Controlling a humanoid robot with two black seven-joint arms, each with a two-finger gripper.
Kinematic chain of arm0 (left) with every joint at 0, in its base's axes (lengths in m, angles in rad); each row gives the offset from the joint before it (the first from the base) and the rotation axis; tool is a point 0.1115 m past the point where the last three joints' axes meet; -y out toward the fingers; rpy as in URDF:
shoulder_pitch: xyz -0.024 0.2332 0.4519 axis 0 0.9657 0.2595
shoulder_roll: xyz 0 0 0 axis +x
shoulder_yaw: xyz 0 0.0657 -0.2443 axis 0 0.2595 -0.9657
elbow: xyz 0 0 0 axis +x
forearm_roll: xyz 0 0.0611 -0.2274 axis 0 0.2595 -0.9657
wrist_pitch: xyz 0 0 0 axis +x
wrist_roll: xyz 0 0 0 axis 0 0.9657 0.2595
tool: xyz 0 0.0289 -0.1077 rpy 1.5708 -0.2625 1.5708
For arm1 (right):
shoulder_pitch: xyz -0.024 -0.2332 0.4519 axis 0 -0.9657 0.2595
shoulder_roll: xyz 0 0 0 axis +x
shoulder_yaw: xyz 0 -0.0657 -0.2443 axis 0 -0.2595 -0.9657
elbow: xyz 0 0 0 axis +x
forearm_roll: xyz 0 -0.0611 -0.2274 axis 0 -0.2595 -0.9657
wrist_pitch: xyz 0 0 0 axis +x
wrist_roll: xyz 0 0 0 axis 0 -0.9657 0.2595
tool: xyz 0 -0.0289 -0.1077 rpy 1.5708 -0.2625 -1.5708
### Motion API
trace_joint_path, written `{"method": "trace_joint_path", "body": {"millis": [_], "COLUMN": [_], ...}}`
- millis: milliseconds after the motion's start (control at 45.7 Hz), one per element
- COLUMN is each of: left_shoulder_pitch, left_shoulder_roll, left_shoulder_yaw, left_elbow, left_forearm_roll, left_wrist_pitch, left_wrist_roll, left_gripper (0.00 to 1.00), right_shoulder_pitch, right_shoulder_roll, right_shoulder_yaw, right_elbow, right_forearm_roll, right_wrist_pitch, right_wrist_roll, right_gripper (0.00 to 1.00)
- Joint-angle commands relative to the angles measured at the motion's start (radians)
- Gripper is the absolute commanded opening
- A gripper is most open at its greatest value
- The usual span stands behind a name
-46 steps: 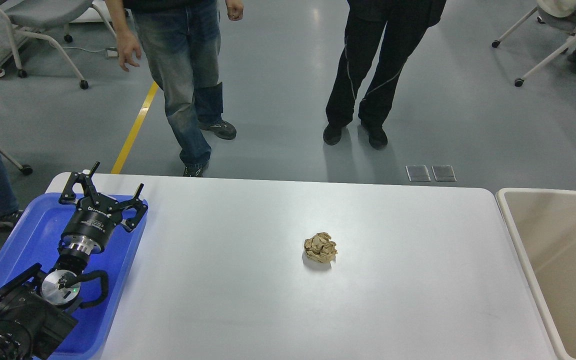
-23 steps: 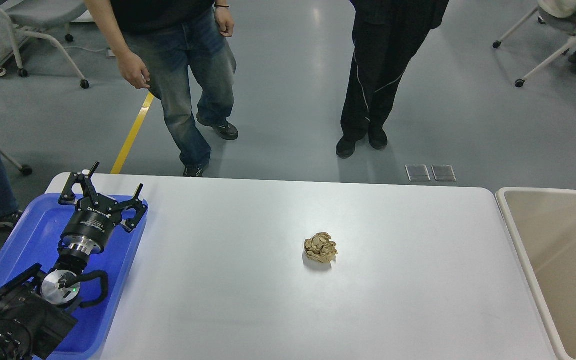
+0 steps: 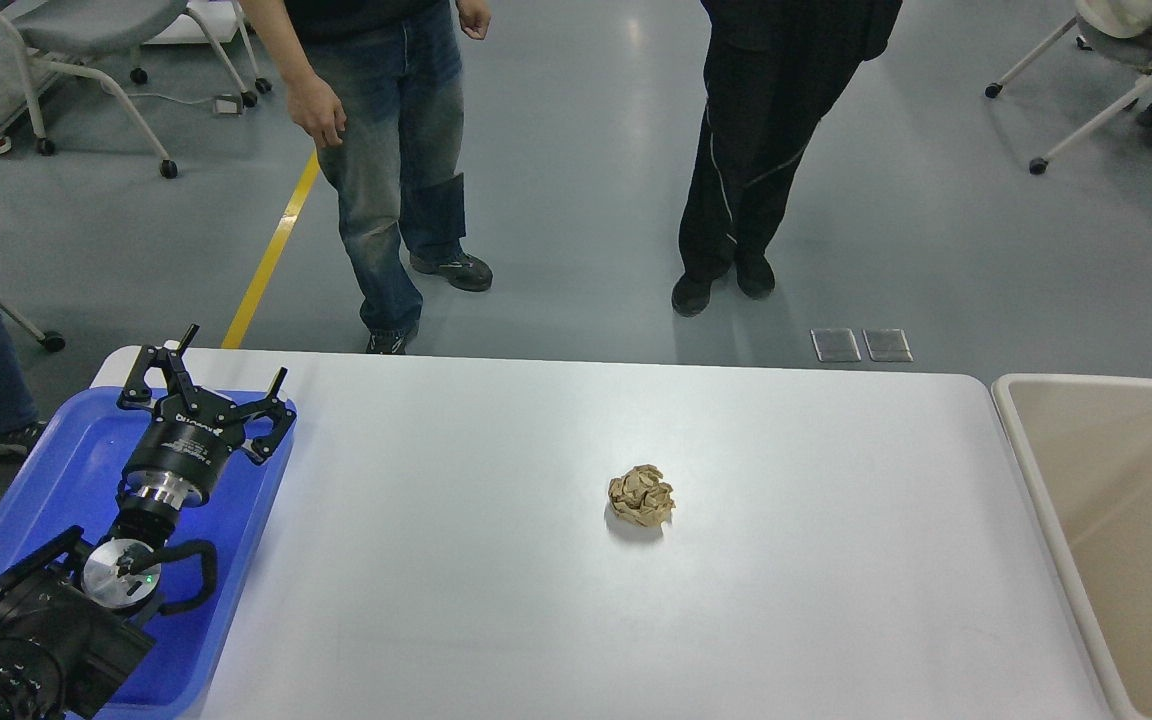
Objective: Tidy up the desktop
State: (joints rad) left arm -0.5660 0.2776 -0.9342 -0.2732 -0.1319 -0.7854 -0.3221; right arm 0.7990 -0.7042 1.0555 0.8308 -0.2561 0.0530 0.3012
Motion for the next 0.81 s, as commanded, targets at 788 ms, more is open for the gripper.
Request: {"method": "trace_joint_path", "body": {"millis": [788], "left_shoulder_pitch": [0.000], "left_shoulder_roll": [0.000], "left_shoulder_yaw": [0.000], "left_elbow": [0.000], "left_forearm_roll": [0.000], "left_wrist_pitch": [0.000], "left_wrist_roll": [0.000], "left_gripper": [1.00], "right_shoulder_pitch": [-0.432], "right_shoulder_roll": [0.322], "right_shoulder_yaw": [0.112], "right_elbow": [0.082], "right_forearm_roll": [-0.011], "right_wrist_pitch": [0.085], "right_wrist_roll": [0.062], "right_gripper": [1.00]}}
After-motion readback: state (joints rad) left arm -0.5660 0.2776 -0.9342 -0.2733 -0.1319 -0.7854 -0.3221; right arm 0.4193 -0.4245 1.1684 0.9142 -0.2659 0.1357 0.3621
